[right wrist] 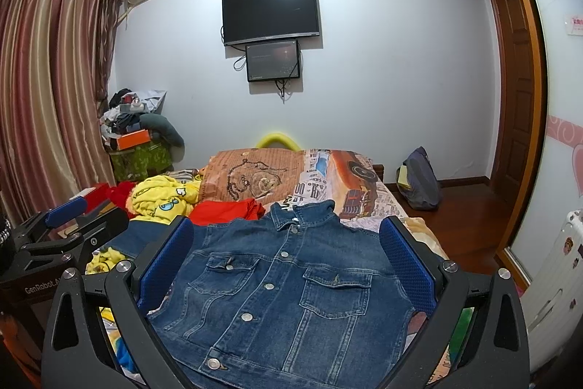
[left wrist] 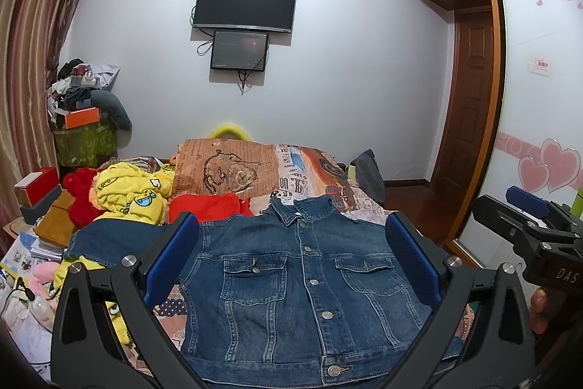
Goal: Fold large clothes
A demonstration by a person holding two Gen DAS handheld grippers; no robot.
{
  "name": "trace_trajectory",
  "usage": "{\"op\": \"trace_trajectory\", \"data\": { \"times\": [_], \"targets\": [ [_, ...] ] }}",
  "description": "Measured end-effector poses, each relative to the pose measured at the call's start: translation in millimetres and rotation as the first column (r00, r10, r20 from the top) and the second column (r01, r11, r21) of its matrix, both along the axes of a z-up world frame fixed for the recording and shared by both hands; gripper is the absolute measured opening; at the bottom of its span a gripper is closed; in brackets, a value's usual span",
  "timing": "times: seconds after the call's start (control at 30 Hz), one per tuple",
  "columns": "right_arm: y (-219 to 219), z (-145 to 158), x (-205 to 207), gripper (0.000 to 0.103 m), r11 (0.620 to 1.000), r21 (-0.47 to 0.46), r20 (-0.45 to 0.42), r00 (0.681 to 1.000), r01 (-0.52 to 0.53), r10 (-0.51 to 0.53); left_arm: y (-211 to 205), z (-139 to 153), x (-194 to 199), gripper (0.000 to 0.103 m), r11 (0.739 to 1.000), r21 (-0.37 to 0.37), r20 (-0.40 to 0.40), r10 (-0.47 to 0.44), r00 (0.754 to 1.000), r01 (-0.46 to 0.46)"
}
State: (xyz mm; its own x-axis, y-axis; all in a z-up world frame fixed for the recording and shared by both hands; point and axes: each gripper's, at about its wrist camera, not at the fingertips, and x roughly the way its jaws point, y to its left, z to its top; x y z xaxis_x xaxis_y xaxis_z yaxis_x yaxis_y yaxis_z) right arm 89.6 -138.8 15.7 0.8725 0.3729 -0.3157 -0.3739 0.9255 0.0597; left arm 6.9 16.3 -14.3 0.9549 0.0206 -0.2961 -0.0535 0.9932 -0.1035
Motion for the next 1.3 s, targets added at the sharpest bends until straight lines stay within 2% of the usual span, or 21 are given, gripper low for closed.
{"op": "trace_trajectory", "data": {
  "times": [1.3],
  "targets": [
    [-2.0,-1.2,5.1,0.101,1.000,-0.002,-0.025,1.000,0.013,-0.013,3.5,-0.8,4.9,0.103,1.000,-0.008,-0.010,0.003,1.000,-0.003]
  ]
}}
